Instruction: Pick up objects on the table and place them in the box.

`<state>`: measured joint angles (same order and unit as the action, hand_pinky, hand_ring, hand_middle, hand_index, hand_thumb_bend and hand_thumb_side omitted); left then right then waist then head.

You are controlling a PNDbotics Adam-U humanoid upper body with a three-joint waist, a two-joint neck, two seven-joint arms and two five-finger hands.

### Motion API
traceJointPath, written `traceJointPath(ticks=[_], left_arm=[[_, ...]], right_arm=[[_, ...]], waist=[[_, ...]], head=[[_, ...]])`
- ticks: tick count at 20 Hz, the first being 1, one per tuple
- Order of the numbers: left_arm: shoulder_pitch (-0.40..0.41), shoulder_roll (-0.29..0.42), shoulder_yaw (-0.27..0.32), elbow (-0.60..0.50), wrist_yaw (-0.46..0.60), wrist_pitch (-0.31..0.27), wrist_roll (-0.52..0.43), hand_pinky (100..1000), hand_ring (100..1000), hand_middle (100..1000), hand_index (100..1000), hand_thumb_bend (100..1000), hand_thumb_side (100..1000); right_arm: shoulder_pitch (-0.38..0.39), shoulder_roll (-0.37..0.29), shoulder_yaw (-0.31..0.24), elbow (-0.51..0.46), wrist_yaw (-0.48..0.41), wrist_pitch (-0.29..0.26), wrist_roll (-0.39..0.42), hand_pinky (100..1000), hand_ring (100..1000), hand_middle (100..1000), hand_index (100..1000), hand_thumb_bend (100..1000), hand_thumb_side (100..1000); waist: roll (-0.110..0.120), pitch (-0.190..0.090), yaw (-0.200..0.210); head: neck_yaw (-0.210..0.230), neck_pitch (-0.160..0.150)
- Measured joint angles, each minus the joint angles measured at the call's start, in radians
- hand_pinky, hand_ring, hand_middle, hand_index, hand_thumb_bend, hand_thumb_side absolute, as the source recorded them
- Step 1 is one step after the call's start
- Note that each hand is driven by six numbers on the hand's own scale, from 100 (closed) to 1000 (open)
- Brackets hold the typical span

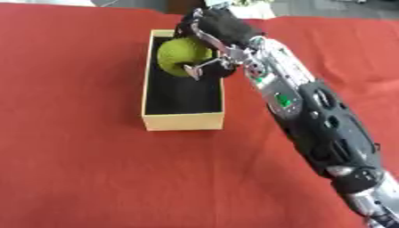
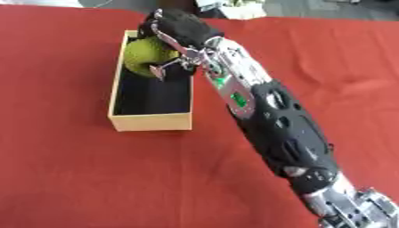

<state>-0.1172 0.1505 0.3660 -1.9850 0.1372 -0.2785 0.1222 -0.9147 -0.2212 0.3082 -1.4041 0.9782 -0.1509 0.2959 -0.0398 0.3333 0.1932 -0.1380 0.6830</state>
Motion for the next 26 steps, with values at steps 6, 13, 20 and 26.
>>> traceJointPath(ticks=[6, 13, 20, 26], left_arm=[[-0.006, 0.0, -0.002, 0.0, 0.002, 0.004, -0.004, 592, 822, 854, 692, 199, 729], [-0.006, 0.0, -0.003, 0.0, 0.002, 0.006, -0.006, 592, 822, 854, 692, 198, 729], [-0.006, 0.0, -0.004, 0.0, 0.003, 0.006, -0.006, 593, 823, 854, 692, 198, 729], [-0.006, 0.0, -0.004, 0.0, 0.003, 0.007, -0.007, 593, 823, 853, 693, 198, 726]], right_arm=[[0.011, 0.044, 0.007, 0.039, 0.094, -0.001, 0.015, 816, 788, 738, 824, 100, 100], [0.026, 0.049, -0.008, 0.046, 0.199, -0.043, 0.076, 915, 933, 888, 946, 205, 100], [0.036, 0.045, -0.036, 0.004, 0.256, -0.041, 0.073, 900, 911, 870, 935, 174, 100], [0.041, 0.021, -0.081, -0.07, 0.246, -0.008, 0.021, 853, 854, 811, 918, 100, 100]], waist=[[-0.005, 0.001, 0.004], [-0.005, 0.001, 0.002], [-0.005, 0.001, -0.001], [-0.005, 0.001, -0.003]], head=[[-0.001, 0.0], [-0.001, 0.0], [-0.001, -0.001], [0.003, -0.004]])
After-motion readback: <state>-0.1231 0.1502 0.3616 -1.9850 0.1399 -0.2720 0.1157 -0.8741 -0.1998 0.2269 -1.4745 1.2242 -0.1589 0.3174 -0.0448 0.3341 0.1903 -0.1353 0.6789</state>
